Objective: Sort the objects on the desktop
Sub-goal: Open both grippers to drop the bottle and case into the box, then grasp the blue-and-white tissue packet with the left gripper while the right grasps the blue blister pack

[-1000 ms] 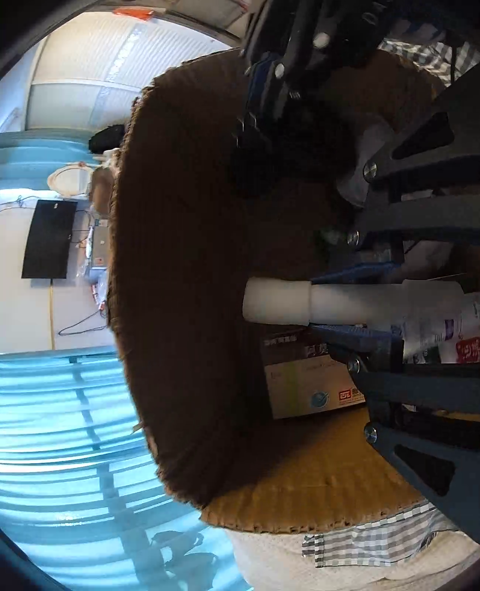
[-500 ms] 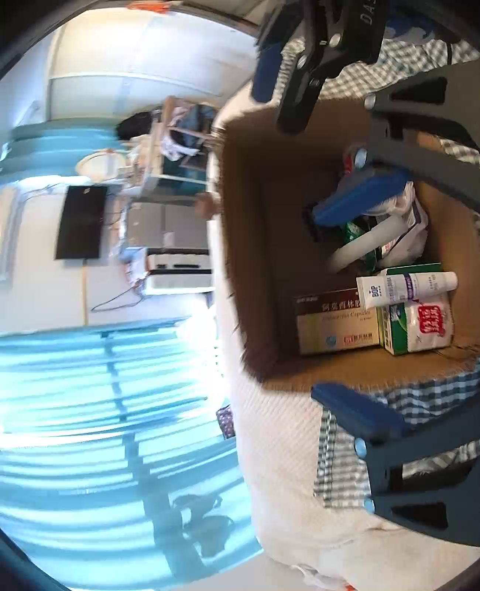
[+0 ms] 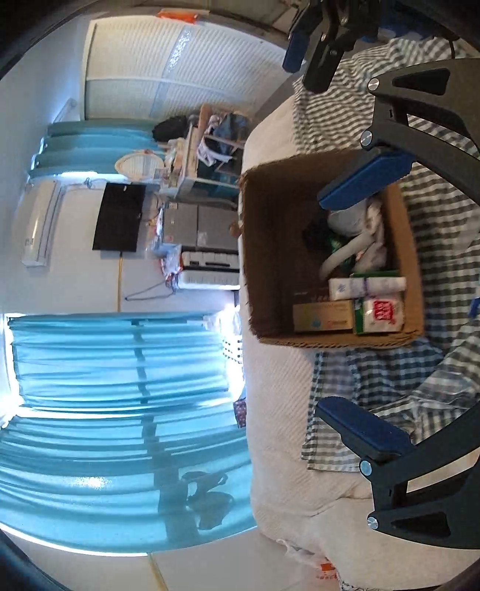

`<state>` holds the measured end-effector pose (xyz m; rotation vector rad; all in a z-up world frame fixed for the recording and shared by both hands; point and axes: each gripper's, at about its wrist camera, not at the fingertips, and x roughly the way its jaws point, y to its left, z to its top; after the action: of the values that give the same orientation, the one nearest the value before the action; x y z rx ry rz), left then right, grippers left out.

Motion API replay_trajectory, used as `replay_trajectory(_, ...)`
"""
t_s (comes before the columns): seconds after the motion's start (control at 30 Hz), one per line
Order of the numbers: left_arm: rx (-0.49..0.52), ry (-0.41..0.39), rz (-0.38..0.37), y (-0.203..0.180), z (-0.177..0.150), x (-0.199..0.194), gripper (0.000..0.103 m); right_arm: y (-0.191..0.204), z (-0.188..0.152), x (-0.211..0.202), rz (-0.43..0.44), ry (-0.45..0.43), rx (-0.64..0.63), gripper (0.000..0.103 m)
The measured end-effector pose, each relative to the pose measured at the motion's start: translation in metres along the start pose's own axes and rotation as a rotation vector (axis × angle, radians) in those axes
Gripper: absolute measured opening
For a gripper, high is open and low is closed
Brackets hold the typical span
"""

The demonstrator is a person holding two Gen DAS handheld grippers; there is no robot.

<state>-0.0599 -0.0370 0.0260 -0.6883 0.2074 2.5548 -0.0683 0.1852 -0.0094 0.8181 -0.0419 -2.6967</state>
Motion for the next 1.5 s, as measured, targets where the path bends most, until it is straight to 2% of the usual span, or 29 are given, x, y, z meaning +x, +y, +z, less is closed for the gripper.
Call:
replay_trajectory(0.1, 0.012, -0.002, -0.014, -0.004, -0.010, -0.010, 0.103, 0.004, -0.024, 0.001, -0.028, -0.007, -0.022, 0.099)
replay_trajectory(0.2, -0.008, 0.015, -0.070, -0.002, -0.026, -0.012, 0.103, 0.004, -0.049, 0.011, -0.047, 0.034, -0.062, 0.099)
replay_trajectory(0.47, -0.015, 0.124, -0.043, -0.003, -0.075, 0.008, 0.103, -0.010, -0.101, 0.031, 0.014, 0.188, -0.012, 0.099)
replay_trajectory(0.6, 0.015, 0.236, -0.082, -0.012, -0.101, 0.027, 0.103, 0.000, -0.124, 0.045, 0.086, 0.285, -0.043, 0.099)
replay_trajectory(0.7, 0.049, 0.294, -0.078, -0.020, -0.119, 0.039, 0.103, 0.014, -0.143, 0.057, 0.145, 0.368, -0.070, 0.099)
replay_trajectory(0.8, 0.034, 0.362, -0.090, -0.022, -0.138, 0.056, 0.102, 0.033, -0.166, 0.069, 0.214, 0.451, -0.114, 0.098)
replay_trajectory(0.97, 0.010, 0.448, -0.062, -0.013, -0.167, 0.077, 0.101, 0.058, -0.204, 0.093, 0.250, 0.611, -0.217, 0.090)
replay_trajectory(1.03, -0.007, 0.508, -0.087, -0.008, -0.176, 0.088, 0.100, 0.060, -0.214, 0.103, 0.258, 0.660, -0.223, 0.085)
replay_trajectory(1.13, 0.016, 0.552, -0.116, -0.011, -0.183, 0.098, 0.099, 0.061, -0.224, 0.111, 0.274, 0.696, -0.228, 0.085)
replay_trajectory(1.27, 0.094, 0.594, -0.159, -0.023, -0.184, 0.114, 0.099, 0.067, -0.232, 0.120, 0.279, 0.732, -0.244, 0.085)
replay_trajectory(1.33, 0.153, 0.687, -0.179, -0.031, -0.192, 0.132, 0.099, 0.069, -0.234, 0.126, 0.277, 0.742, -0.247, 0.085)
replay_trajectory(1.43, 0.159, 0.829, -0.179, -0.030, -0.213, 0.155, 0.099, 0.069, -0.237, 0.134, 0.269, 0.760, -0.231, 0.085)
replay_trajectory(1.47, 0.162, 0.855, -0.170, -0.028, -0.217, 0.159, 0.099, 0.068, -0.237, 0.136, 0.270, 0.768, -0.223, 0.082)
replay_trajectory(1.5, 0.162, 0.880, -0.156, -0.025, -0.221, 0.163, 0.099, 0.066, -0.237, 0.139, 0.275, 0.774, -0.205, 0.071)
